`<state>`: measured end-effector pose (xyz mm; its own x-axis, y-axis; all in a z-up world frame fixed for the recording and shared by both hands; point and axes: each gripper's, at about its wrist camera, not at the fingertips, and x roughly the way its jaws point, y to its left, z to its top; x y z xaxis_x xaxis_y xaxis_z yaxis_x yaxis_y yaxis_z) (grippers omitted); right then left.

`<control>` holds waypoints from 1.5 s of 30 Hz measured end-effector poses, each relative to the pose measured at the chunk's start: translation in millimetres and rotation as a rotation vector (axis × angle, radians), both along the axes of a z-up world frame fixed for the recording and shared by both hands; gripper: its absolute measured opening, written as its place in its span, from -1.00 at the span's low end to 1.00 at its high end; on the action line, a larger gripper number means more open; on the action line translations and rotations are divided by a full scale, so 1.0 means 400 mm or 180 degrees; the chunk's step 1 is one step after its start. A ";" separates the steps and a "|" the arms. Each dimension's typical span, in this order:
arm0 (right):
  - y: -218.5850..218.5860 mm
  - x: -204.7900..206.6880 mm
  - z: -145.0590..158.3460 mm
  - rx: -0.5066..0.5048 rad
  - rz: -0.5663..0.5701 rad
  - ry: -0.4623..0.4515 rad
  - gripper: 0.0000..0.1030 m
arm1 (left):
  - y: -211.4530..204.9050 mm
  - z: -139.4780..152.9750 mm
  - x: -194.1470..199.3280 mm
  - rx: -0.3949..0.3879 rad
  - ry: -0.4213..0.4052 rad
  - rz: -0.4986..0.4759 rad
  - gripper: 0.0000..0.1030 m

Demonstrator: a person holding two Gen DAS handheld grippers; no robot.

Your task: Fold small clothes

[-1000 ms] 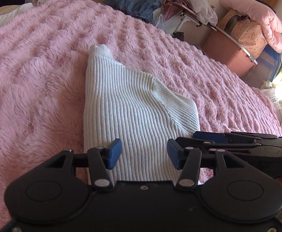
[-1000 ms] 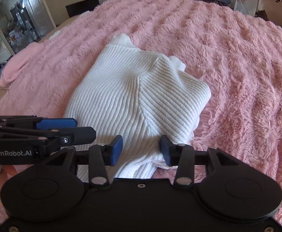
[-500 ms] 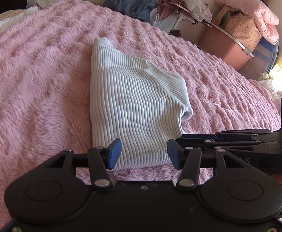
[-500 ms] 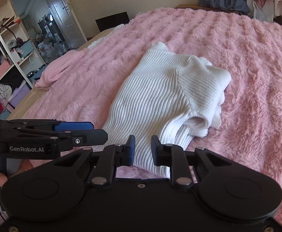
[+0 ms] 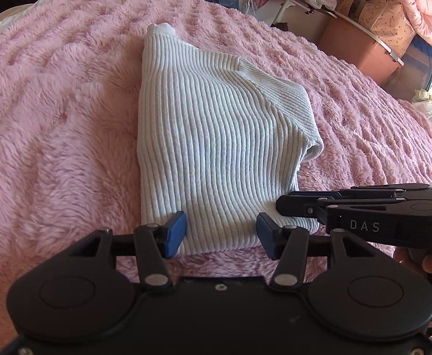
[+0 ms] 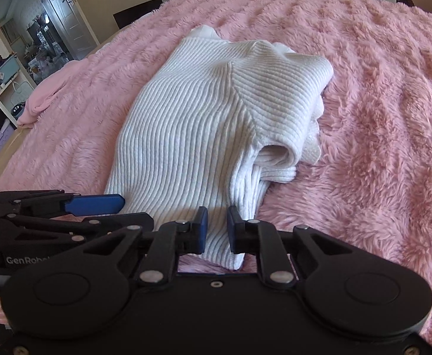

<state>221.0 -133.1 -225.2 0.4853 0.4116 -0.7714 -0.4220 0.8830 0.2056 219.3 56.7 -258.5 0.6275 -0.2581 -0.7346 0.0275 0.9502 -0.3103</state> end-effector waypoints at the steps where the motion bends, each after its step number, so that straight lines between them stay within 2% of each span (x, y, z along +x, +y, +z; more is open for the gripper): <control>1: 0.001 0.000 0.003 0.0000 -0.0007 0.0002 -0.74 | 0.000 0.005 0.000 -0.0002 -0.0001 0.0007 0.08; 5: 0.002 -0.020 0.036 0.0062 0.0001 -0.0092 -0.73 | 0.008 0.046 -0.023 -0.0072 -0.0067 0.0095 0.08; 11: -0.017 -0.095 0.112 0.0166 -0.0061 -0.0276 -0.66 | 0.019 0.132 -0.103 -0.0060 -0.0179 0.0233 0.09; 14: -0.018 -0.130 0.136 0.0119 -0.0139 -0.0350 -0.65 | 0.019 0.156 -0.134 -0.0007 -0.0190 0.0323 0.10; 17: -0.009 -0.133 0.144 0.0181 -0.0105 -0.0500 -0.65 | 0.010 0.146 -0.136 0.0026 -0.0197 0.0260 0.11; 22: 0.005 -0.038 0.126 0.0179 -0.0122 -0.0785 -0.65 | -0.011 0.083 -0.101 -0.0053 -0.0120 0.0210 0.11; 28: -0.021 0.082 0.061 0.0057 -0.0339 -0.0614 -0.65 | -0.019 0.013 -0.062 -0.0082 0.0110 0.0224 0.11; 30: -0.035 0.098 0.045 0.0106 -0.0359 -0.0546 -0.66 | -0.017 -0.005 -0.059 -0.0065 0.0181 0.0234 0.11; 33: -0.045 0.099 0.036 0.0157 -0.0347 -0.0531 -0.66 | -0.011 -0.002 -0.076 -0.0173 0.0132 0.0238 0.11; 37: -0.049 0.064 0.068 0.0240 -0.0330 -0.0608 -0.66 | -0.007 0.059 -0.113 -0.0055 -0.0038 0.0250 0.11; 38: -0.051 0.051 0.081 0.0271 -0.0354 -0.0598 -0.61 | -0.005 0.080 -0.123 -0.0013 -0.0083 0.0259 0.11; 40: -0.056 0.009 0.115 0.0288 -0.0469 -0.0559 -0.28 | -0.001 0.121 -0.141 0.0071 -0.0130 0.0318 0.11; 41: -0.056 -0.013 0.128 0.0275 -0.0516 -0.0544 -0.03 | 0.002 0.143 -0.148 0.0121 -0.0137 0.0357 0.11; 45: -0.048 -0.111 0.175 0.0205 -0.0614 -0.0528 0.08 | 0.008 0.213 -0.168 0.0363 -0.0103 0.0512 0.12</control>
<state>176.5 -152.5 -155.2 0.6772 0.3447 -0.6500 -0.2796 0.9377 0.2060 152.0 59.9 -173.3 0.6778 -0.0690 -0.7320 -0.1192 0.9721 -0.2019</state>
